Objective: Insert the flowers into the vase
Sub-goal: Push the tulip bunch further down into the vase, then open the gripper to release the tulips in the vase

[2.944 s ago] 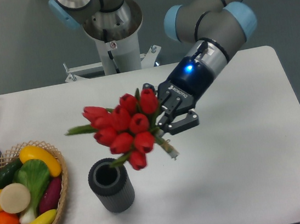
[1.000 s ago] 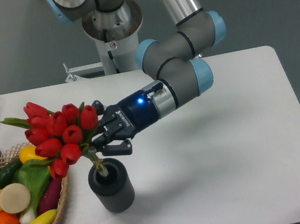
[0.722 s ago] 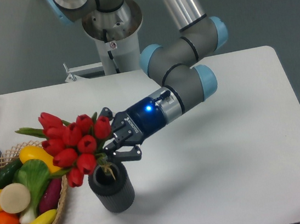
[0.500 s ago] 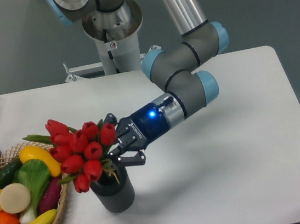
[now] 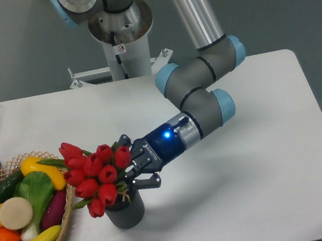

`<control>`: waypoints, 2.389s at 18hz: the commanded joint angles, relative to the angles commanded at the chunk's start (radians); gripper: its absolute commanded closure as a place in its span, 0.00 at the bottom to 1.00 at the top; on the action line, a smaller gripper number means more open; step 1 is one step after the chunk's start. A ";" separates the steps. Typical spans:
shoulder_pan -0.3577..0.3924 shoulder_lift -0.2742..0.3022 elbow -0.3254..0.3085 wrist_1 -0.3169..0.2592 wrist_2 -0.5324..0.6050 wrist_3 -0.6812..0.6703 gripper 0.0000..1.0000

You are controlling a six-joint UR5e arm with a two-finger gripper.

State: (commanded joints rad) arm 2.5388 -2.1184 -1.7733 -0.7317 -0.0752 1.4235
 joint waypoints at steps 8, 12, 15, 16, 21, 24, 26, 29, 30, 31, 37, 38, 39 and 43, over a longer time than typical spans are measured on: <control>-0.003 0.000 -0.025 0.000 0.003 0.000 0.73; -0.005 -0.002 -0.037 0.000 0.003 0.000 0.73; -0.005 -0.014 -0.043 0.000 0.015 0.002 0.73; -0.005 -0.020 -0.043 0.000 0.017 0.002 0.73; -0.005 -0.029 -0.049 0.000 0.018 0.002 0.70; -0.003 -0.028 -0.052 0.000 0.018 0.003 0.66; -0.002 -0.028 -0.057 0.002 0.018 0.003 0.62; 0.003 -0.028 -0.063 0.000 0.018 0.046 0.50; 0.005 -0.028 -0.070 0.002 0.018 0.060 0.49; 0.005 -0.028 -0.072 0.002 0.018 0.069 0.46; 0.011 -0.025 -0.075 0.000 0.018 0.080 0.21; 0.011 -0.025 -0.078 0.000 0.018 0.080 0.12; 0.012 -0.022 -0.080 0.000 0.018 0.080 0.07; 0.018 -0.017 -0.086 0.000 0.023 0.078 0.00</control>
State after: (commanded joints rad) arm 2.5571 -2.1353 -1.8592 -0.7317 -0.0522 1.5018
